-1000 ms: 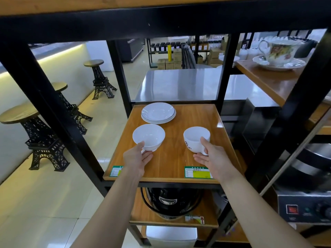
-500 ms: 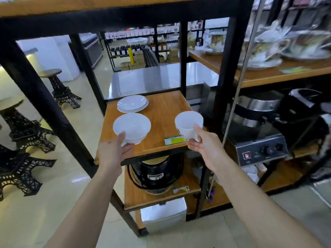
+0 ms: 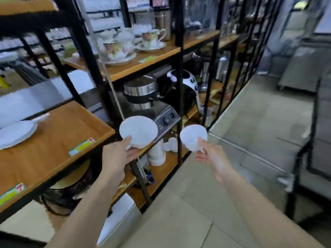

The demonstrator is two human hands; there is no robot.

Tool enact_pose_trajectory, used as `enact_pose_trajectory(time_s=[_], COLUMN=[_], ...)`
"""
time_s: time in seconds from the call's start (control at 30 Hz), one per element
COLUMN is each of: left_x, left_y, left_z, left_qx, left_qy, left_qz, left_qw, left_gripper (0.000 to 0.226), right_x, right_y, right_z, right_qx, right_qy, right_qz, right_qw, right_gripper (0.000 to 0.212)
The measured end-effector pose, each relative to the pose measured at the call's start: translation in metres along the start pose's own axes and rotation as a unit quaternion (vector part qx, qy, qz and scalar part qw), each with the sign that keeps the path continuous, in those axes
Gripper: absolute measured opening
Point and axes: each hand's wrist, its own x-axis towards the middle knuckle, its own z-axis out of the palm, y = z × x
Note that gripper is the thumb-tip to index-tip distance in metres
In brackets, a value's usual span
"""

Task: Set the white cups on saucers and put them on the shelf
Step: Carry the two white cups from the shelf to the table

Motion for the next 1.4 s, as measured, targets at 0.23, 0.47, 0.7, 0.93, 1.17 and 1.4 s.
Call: enact_pose_trajectory(time_s=[0.23, 0.47, 0.7, 0.93, 1.17, 1.4], left_x=[-0.038, -0.105, -0.167, -0.183, -0.186, -0.185], left_y=[-0.033, -0.079, -0.129, -0.177, -0.213, -0.221], left_z=[0.183, 0.376, 0.513, 0.626, 0.722, 0.785], left_qx=[0.042, 0.048, 0.058, 0.112, 0.167, 0.194], left_qy=[-0.167, -0.302, -0.373, -0.398, -0.389, -0.364], left_qz=[-0.01, -0.038, -0.104, -0.137, -0.177, -0.204], left_qw=[0.985, 0.951, 0.92, 0.9, 0.888, 0.888], left_gripper=[0.045, 0.044, 0.017, 0.02, 0.042, 0.046], right_x=[-0.004, -0.002, 0.001, 0.027, 0.075, 0.112], right_y=[-0.015, -0.022, -0.017, -0.008, -0.015, -0.024], right_z=[-0.176, -0.358, -0.496, -0.59, -0.668, -0.722], right_qx=[0.066, 0.078, 0.122, 0.194, 0.216, 0.252], right_qy=[0.16, 0.294, 0.383, 0.404, 0.444, 0.438], right_qz=[-0.011, -0.031, -0.002, 0.033, 0.078, 0.089], right_qw=[0.985, 0.952, 0.916, 0.893, 0.866, 0.858], right_gripper=[0.024, 0.03, 0.023, 0.027, 0.027, 0.022])
